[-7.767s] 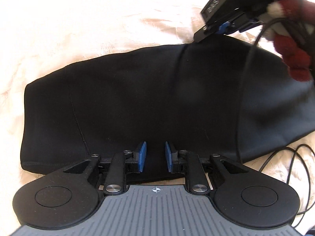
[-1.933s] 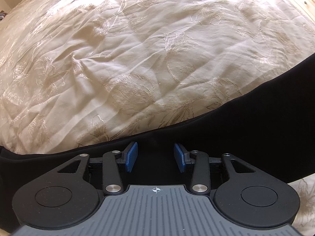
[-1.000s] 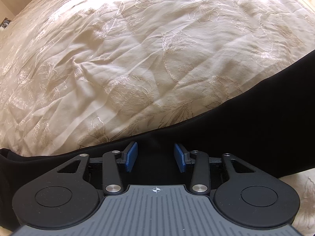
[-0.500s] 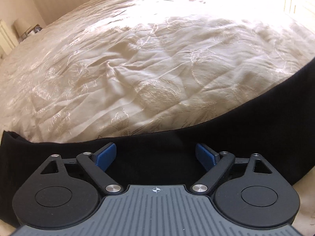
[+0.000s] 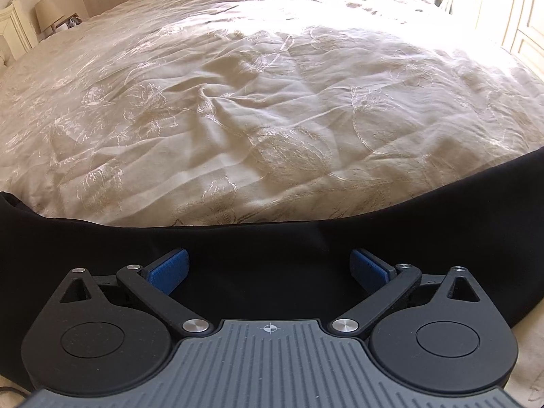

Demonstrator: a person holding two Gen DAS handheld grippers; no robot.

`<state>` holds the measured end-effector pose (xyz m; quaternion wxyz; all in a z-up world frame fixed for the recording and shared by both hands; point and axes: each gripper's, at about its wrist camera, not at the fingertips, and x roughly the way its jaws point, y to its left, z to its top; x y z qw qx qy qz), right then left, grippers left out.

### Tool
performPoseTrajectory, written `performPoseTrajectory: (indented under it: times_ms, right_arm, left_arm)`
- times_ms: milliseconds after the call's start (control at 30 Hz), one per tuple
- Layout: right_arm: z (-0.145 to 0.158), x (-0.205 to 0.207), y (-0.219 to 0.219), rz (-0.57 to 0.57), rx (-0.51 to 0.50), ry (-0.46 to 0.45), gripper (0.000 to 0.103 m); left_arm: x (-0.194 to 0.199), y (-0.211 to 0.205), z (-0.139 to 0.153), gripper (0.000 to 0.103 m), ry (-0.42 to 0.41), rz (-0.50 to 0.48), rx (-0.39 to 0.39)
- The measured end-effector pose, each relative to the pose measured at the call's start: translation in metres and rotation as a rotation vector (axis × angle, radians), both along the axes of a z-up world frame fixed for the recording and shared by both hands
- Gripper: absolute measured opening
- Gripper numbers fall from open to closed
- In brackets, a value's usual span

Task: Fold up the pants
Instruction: 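Lift the held end with the right gripper and fold it over, then open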

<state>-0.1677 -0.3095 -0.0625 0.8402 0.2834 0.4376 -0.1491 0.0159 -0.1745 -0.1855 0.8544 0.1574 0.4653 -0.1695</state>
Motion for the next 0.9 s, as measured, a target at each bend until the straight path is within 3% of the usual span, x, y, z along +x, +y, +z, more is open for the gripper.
performPoseTrajectory:
  times_ms: [433,900]
  right_arm:
    - [-0.001,0.031,-0.015,0.027,0.005,-0.022,0.025]
    - [-0.005,0.039,-0.021,0.066,0.012,-0.016,0.026]
  left_arm:
    - [0.021,-0.003,0.001,0.103,0.138,-0.023,0.028]
    - [0.024,-0.005,0.002,0.103,0.149,-0.052,0.045]
